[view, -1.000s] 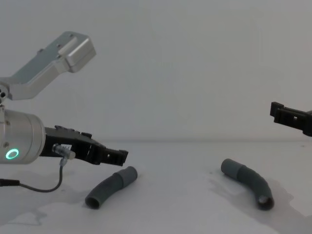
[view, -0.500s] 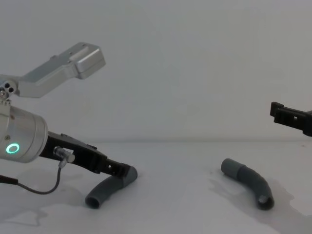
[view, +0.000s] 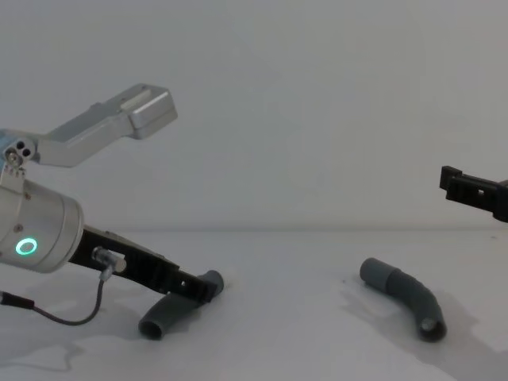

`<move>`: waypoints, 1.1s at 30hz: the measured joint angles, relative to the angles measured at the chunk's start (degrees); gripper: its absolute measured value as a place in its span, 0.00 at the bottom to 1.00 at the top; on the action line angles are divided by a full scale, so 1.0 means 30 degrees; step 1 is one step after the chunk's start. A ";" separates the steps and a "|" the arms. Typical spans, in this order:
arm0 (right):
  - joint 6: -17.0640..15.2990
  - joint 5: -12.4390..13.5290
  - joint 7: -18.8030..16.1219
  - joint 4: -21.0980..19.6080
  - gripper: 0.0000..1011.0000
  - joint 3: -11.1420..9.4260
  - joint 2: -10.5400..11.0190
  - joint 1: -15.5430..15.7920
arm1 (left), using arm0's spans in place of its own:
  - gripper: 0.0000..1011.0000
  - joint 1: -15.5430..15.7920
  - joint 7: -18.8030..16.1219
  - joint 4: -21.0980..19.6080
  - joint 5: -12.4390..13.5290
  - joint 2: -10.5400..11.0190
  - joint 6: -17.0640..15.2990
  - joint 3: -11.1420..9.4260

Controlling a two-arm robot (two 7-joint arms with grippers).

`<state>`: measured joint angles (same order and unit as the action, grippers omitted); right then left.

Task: Use both hands to pick up one end of the pipe from the table, align the ends, and insert them.

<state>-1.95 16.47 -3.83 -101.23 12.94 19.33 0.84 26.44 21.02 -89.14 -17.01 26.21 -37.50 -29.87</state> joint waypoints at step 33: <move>0.0000 0.0000 0.0001 -0.0001 0.99 0.0000 0.0000 0.0001 | 0.99 0.0611 0.0211 0.1654 0.0386 -0.1152 -0.0235 0.0106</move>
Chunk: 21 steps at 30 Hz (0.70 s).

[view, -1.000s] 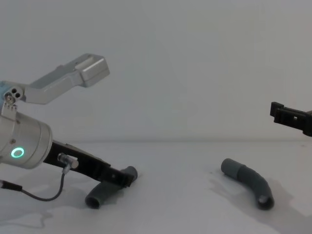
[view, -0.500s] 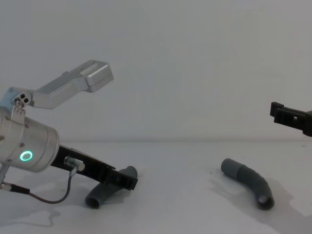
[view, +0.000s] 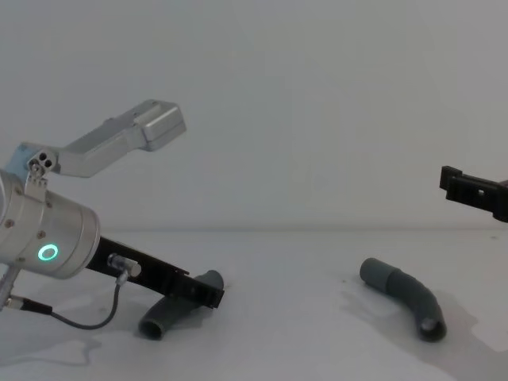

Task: Use both hands to pick up one end of the pipe from the table, align the ends, and insert them.

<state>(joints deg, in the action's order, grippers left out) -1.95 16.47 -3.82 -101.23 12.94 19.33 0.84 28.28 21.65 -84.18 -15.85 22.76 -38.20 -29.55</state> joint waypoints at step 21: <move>0.0000 -0.0001 -0.0001 0.0001 0.99 0.0001 0.0001 0.0000 | 0.99 0.0113 0.0081 0.0373 0.0202 -0.0324 -0.0380 0.0265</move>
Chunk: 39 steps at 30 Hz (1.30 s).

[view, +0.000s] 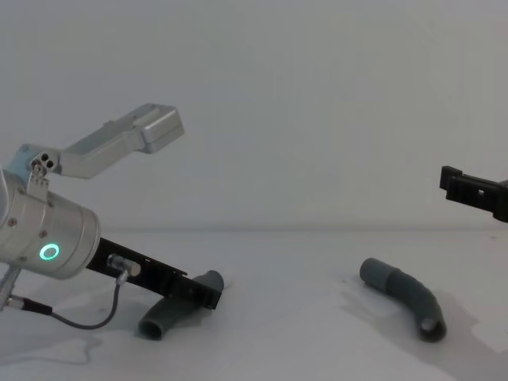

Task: Use both hands to pick up one end of the pipe from the table, align the ends, and insert them.

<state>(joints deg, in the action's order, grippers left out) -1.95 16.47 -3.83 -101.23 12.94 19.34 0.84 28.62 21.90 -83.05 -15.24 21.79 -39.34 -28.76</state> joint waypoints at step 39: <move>0.0000 0.0000 0.0000 0.0000 0.99 -0.0001 -0.0001 0.0000 | 0.34 -0.0082 0.0153 -0.0024 0.0107 -0.0175 -0.0144 0.0191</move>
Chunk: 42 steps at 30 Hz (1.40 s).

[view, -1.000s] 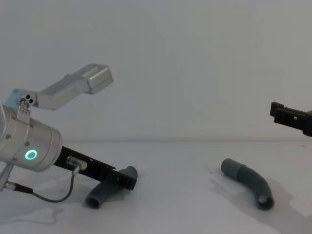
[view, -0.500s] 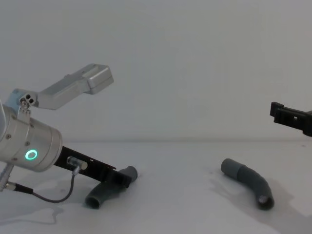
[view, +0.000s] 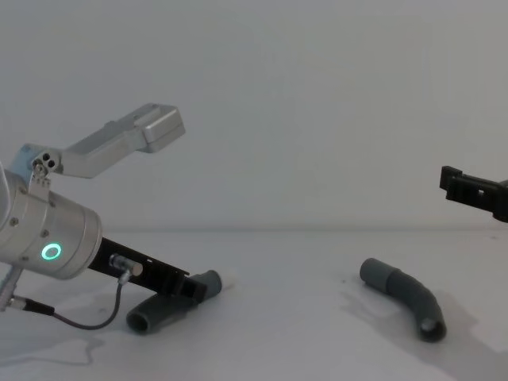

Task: Use both hands to pick up one end of the pipe from the table, align the ends, and insert them.

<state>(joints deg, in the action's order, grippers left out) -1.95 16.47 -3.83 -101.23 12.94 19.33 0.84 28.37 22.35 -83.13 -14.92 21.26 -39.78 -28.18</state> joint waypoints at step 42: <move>-0.1757 0.0118 -0.1215 -0.0150 0.99 0.0360 0.0668 -0.0173 | 0.34 0.0000 -0.0001 0.0004 -0.0002 -0.0003 0.0000 -0.0002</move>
<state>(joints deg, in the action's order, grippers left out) -7.22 16.82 -7.47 -101.67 14.02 21.34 0.32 28.37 22.35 -83.12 -14.93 21.25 -39.78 -28.19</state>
